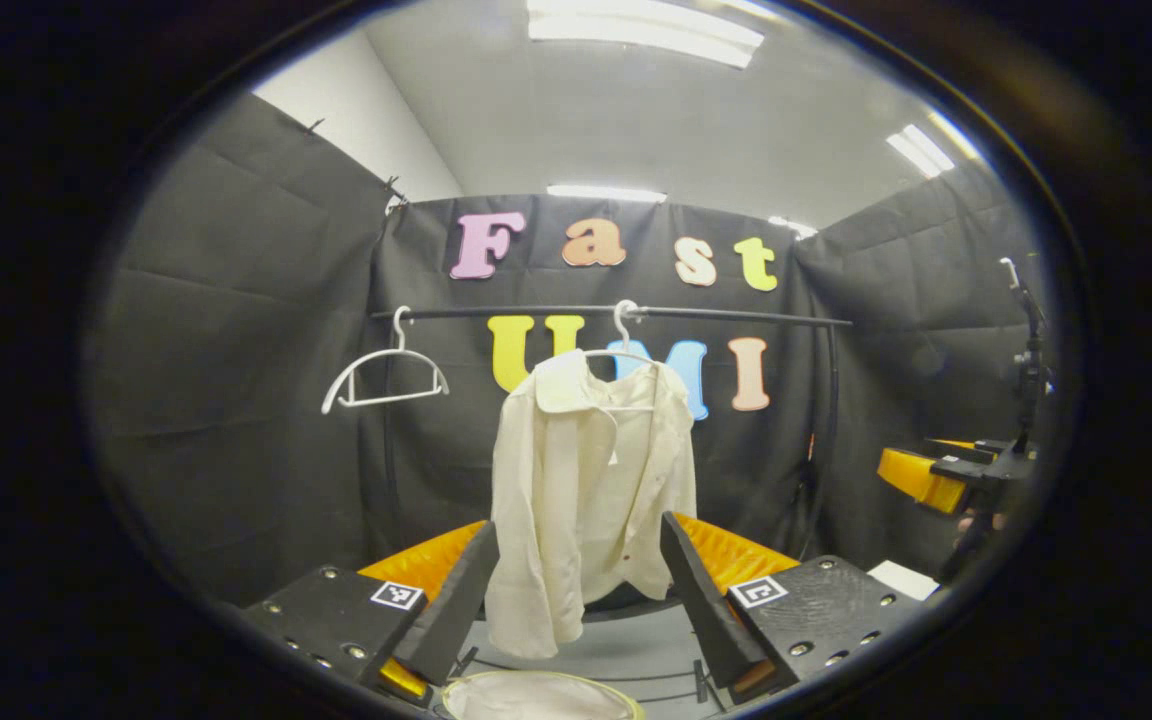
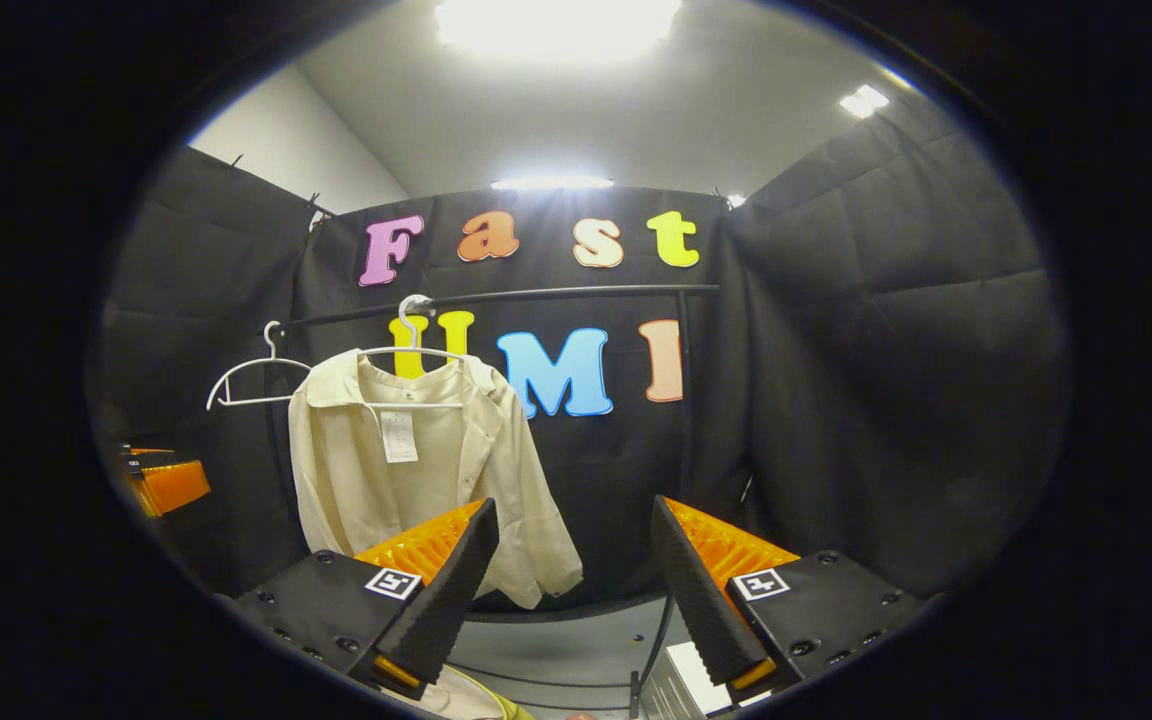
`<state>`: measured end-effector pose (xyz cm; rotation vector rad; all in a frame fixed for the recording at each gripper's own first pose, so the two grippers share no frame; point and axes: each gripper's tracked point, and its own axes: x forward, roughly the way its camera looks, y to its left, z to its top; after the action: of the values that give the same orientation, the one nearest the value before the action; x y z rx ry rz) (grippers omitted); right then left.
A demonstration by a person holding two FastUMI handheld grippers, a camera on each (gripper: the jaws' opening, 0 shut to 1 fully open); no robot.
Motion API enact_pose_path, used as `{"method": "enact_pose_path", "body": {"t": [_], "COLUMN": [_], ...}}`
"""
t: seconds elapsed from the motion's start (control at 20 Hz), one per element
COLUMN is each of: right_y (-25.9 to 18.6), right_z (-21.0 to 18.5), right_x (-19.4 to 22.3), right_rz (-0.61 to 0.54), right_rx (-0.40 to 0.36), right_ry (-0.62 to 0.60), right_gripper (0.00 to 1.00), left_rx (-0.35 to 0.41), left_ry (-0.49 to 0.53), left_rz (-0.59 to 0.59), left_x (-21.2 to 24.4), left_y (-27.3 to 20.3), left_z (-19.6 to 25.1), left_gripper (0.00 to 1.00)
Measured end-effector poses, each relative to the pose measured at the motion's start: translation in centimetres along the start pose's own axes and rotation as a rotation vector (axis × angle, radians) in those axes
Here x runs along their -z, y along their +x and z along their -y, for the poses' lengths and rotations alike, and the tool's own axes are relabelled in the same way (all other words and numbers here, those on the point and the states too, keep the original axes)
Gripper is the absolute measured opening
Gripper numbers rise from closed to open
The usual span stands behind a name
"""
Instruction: Grasp the clothes on the hanger with both hands and then place them into the laundry hamper below.
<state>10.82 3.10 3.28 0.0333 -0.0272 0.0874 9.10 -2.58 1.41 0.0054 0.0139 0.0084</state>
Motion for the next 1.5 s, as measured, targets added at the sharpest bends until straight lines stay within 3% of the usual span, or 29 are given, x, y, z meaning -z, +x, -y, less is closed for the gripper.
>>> {"method": "enact_pose_path", "body": {"t": [0.35,0.75,1.05,1.3,1.5], "right_y": [9.8,16.2,18.4,19.7,20.7], "right_z": [-1.1,-0.1,1.6,2.5,2.5], "right_x": [2.0,4.9,5.7,8.6,10.3], "right_rz": [-0.057,-0.115,-0.085,-0.157,-0.203], "right_rx": [-0.088,-0.148,-0.167,-0.200,-0.221], "right_ry": [0.034,0.036,0.042,0.039,0.036], "right_gripper": [0.97,0.97,0.96,0.96,0.93], "left_rx": [-0.058,-0.128,-0.299,-0.480,-0.553], "left_ry": [-0.025,0.028,0.042,0.066,0.074], "left_rz": [-0.018,-0.036,0.001,0.011,-0.007], "left_x": [-0.8,0.1,0.7,2.2,3.2], "left_y": [10.4,20.7,27.2,30.0,32.3], "left_z": [3.2,5.7,4.3,1.9,0.1], "left_gripper": [0.94,0.95,0.94,0.95,0.95]}}
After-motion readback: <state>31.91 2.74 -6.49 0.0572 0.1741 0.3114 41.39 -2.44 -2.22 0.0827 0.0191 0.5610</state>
